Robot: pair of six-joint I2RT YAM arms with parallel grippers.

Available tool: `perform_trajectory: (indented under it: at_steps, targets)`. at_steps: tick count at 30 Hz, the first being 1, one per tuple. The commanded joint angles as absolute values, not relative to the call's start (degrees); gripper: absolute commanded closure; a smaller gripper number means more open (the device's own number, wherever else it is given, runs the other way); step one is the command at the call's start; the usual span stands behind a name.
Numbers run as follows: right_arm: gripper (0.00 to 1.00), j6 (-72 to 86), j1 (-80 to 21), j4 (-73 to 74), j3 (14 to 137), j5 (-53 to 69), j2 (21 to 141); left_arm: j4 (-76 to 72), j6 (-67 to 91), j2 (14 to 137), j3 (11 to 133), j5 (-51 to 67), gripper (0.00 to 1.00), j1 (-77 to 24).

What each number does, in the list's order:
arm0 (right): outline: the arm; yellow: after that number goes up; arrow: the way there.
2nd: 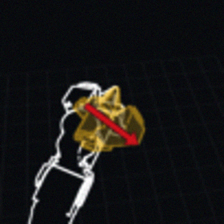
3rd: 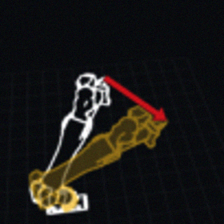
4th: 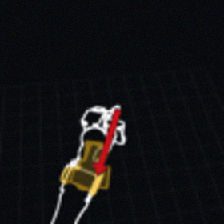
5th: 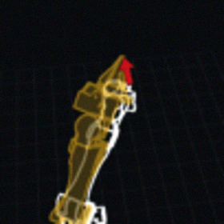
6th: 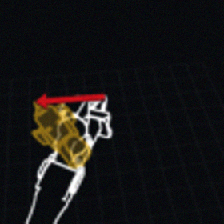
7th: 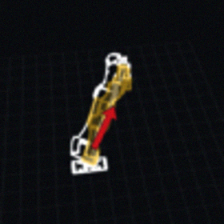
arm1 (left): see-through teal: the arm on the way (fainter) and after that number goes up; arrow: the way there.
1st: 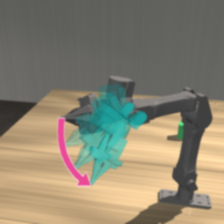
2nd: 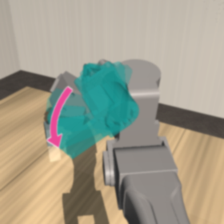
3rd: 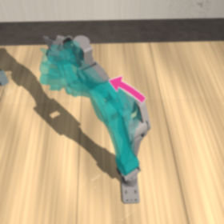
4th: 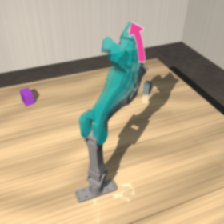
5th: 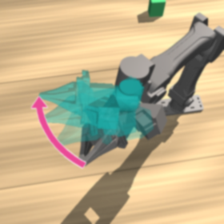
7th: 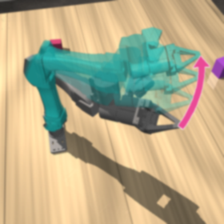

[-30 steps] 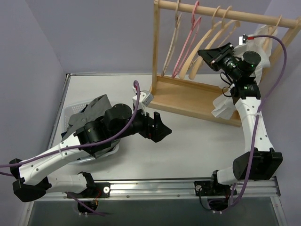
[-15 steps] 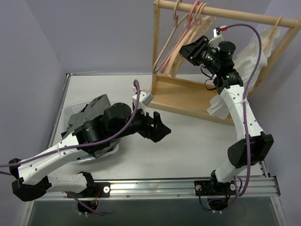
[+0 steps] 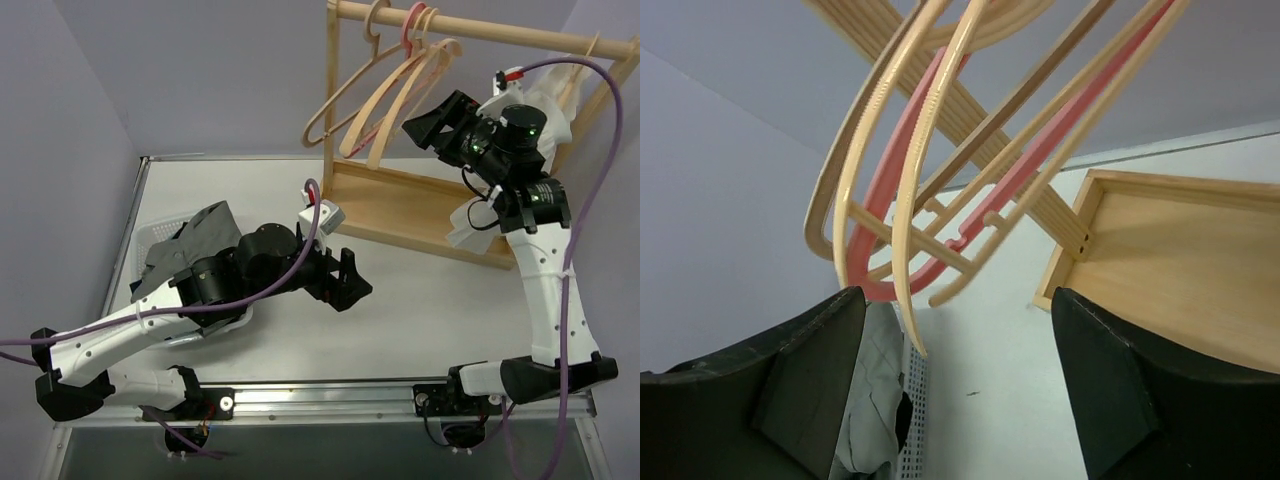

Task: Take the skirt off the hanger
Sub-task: Place the hanger at the clothesline, then pick up the hanger from the clothesline.

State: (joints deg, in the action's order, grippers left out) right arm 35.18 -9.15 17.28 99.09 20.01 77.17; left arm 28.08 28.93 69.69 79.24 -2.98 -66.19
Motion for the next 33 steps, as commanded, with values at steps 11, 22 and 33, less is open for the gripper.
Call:
perform_trajectory:
  at_steps: [11, 22, 33]
  targets:
    - [0.3, 22.1, -8.7, 43.5, 122.8, -7.2, 74.9, 21.1, 23.4, 74.4, 84.1, -2.1, 0.08, -74.1]
    - [0.31, 17.4, -2.2, 52.2, 136.0, -21.2, 83.9, 20.2, 23.5, 72.3, 81.0, -1.8, 0.08, -74.2]
    - [0.31, 12.3, 7.0, 46.2, 129.0, -17.7, 86.7, 21.1, 20.8, 70.9, 79.8, -1.7, 0.07, -74.2]
